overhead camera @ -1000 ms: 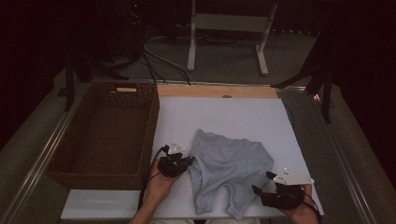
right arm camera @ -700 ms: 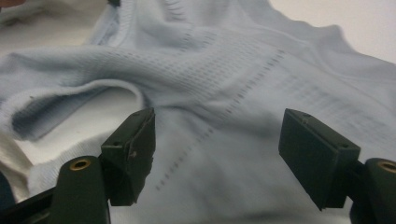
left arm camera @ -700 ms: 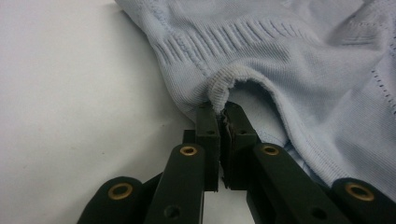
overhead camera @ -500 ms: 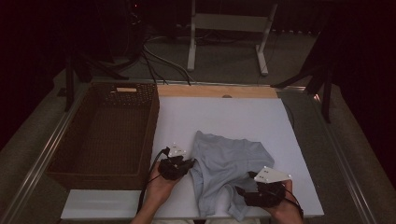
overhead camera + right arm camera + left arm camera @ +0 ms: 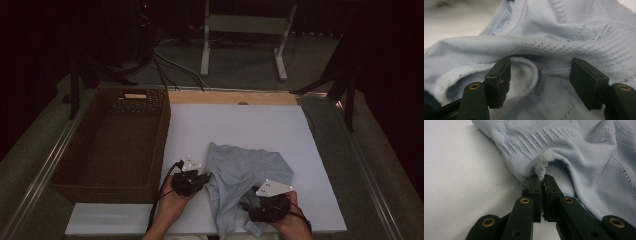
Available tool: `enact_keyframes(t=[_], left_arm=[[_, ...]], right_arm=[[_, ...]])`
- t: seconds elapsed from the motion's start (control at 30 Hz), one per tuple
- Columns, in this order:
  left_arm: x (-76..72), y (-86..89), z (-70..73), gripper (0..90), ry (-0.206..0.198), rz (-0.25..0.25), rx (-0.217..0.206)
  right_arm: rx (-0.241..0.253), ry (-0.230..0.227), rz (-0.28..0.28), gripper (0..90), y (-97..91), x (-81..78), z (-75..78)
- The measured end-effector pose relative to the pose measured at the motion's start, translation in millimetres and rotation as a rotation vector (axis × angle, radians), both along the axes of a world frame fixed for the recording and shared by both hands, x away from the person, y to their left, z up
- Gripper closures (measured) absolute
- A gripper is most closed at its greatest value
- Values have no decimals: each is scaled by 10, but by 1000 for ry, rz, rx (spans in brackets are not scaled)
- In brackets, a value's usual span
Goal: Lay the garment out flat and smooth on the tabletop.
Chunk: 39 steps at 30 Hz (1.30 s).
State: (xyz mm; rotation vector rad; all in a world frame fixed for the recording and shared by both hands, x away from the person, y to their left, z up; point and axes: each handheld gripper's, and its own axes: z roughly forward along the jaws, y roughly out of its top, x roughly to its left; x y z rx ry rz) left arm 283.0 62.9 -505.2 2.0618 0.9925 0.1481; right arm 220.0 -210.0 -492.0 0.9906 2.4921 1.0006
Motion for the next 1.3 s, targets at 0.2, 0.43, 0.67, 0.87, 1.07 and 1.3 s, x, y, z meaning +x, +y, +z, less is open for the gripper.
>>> enact_keyframes(t=[0.2,0.43,0.67,0.87,1.07,1.3], left_arm=[[-27,-6,14,883,-1,-9,-9],[-27,-9,15,883,3,-12,-11],[-36,-11,24,883,4,-19,-18],[-58,-31,35,883,0,-39,-17],[-79,-37,66,883,-2,-57,-30],[-132,-56,113,883,-10,-85,-40]], right_arm=[[-59,22,-24,380,35,90,-100],[-110,28,-46,429,33,147,-164],[-119,37,-69,628,40,185,-166],[-128,53,-92,813,5,243,-136],[-57,36,-85,821,-68,173,17],[42,0,-99,821,-188,100,241]])
